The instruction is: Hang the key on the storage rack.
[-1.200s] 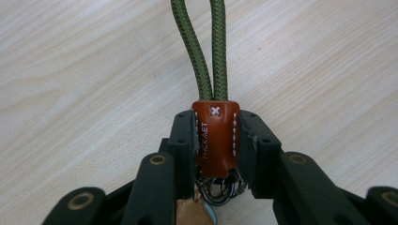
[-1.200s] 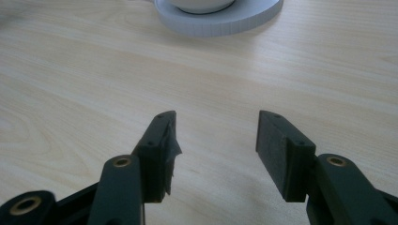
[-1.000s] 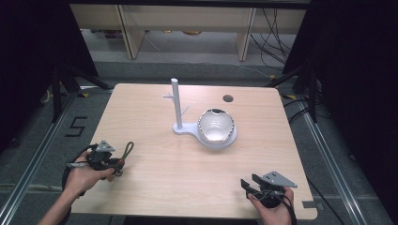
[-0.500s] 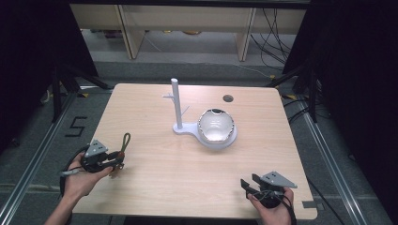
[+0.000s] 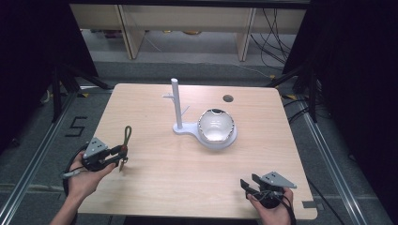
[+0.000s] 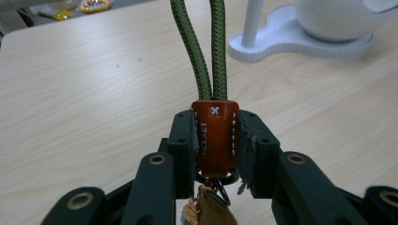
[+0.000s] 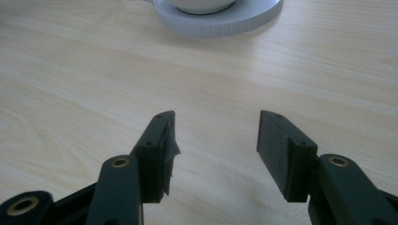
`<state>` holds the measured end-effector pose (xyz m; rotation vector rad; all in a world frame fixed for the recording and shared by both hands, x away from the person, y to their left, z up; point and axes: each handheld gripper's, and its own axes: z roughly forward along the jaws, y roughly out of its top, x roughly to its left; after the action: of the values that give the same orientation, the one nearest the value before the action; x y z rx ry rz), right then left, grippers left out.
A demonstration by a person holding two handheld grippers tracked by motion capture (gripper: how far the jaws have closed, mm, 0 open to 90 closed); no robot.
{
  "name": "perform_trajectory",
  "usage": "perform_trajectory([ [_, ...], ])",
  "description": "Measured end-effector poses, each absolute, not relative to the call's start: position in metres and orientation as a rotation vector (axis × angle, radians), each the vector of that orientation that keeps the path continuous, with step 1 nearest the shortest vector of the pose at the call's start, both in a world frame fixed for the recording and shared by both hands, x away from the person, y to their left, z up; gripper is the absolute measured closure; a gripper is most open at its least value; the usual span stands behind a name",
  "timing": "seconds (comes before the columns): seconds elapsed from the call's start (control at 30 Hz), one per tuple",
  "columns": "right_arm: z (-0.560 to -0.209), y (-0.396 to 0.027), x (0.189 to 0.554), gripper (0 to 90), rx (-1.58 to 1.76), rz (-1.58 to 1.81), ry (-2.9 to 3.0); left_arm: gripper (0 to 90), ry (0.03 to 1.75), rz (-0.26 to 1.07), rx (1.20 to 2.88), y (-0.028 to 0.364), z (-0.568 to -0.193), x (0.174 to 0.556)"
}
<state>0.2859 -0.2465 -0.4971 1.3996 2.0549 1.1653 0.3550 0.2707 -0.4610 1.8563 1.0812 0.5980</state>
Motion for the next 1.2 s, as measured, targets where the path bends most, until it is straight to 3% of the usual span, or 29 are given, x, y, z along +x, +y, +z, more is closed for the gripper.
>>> perform_trajectory([
  [1.2, -0.495, -0.245, 0.284, 46.3, 1.436, 1.163, 2.031, 68.4, 1.002, 0.625, 1.764, 0.252, -0.430, 0.364],
])
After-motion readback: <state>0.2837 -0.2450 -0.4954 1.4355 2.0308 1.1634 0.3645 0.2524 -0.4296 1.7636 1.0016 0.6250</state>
